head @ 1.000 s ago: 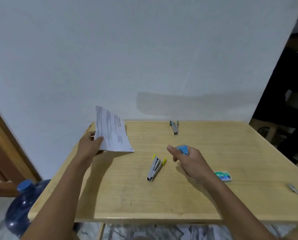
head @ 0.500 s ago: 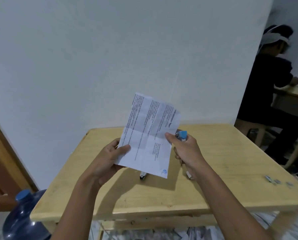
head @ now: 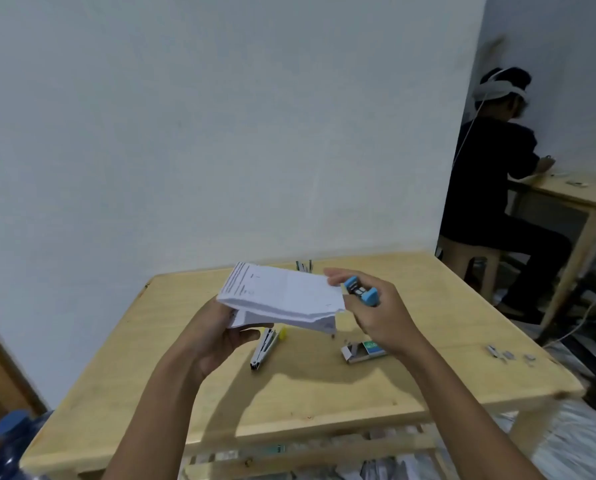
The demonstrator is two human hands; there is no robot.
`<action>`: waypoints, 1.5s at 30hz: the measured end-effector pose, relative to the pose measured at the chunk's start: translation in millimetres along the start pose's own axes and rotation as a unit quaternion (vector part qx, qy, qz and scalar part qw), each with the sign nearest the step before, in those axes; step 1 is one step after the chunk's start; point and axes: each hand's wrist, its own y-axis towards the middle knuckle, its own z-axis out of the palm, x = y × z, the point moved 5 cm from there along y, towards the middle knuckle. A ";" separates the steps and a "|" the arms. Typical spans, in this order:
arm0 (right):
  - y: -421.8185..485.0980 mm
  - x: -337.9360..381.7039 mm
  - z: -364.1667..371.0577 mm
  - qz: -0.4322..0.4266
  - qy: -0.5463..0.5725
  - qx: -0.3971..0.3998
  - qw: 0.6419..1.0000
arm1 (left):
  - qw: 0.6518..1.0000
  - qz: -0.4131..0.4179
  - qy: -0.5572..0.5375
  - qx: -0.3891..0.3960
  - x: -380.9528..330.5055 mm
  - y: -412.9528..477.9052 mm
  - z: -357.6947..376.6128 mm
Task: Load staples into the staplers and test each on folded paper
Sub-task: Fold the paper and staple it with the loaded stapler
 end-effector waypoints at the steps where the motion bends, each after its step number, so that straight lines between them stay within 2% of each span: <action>1: -2.3 -2.3 -6.6 0.015 0.042 -0.018 0.999 | 1.000 0.002 0.004 -0.001 -0.4 -0.2 1.8; 5: -6.7 -8.2 -21.2 0.106 0.107 -0.082 0.985 | 1.000 0.006 0.003 0.010 -2.8 -0.7 10.8; 10: -14.2 -9.1 -3.4 0.193 0.168 -0.021 0.966 | 0.999 0.009 0.026 0.018 -3.2 -0.5 17.2; 14: -15.4 -9.5 0.1 0.234 0.245 -0.018 0.941 | 0.999 0.009 0.028 0.012 -3.7 -2.2 16.0; 19: -13.5 -16.9 2.3 0.230 0.144 -0.053 0.961 | 0.998 0.024 0.042 0.031 -6.3 -7.2 15.9; 23: -11.9 -21.0 0.4 0.202 0.075 -0.098 0.972 | 0.998 -0.037 -0.037 0.026 -2.4 -7.2 12.7; 25: -13.0 -20.7 1.0 0.182 0.057 -0.114 0.975 | 0.999 -0.031 0.001 0.028 -0.2 -6.3 10.4; 27: -15.4 -16.9 4.4 0.168 0.066 -0.106 0.978 | 0.999 -0.003 0.047 0.008 2.8 -4.8 8.0; 33: -29.8 -19.8 22.0 0.190 0.114 -0.026 0.975 | 0.997 0.024 0.051 -0.045 8.3 -0.9 -1.3; 38: -34.6 -34.9 23.4 0.230 0.140 -0.122 0.955 | 0.999 0.015 -0.012 -0.041 19.1 0.3 0.7; 40: -36.4 -38.4 27.5 0.244 0.146 -0.129 0.950 | 0.998 0.020 -0.037 -0.038 25.5 0.0 3.1; 43: -38.4 -39.6 34.4 0.253 0.139 -0.118 0.950 | 0.995 0.039 -0.052 -0.074 35.3 0.6 0.1; 45: -38.7 -40.4 37.7 0.248 0.153 -0.126 0.948 | 0.990 0.037 -0.099 -0.092 40.5 0.6 0.7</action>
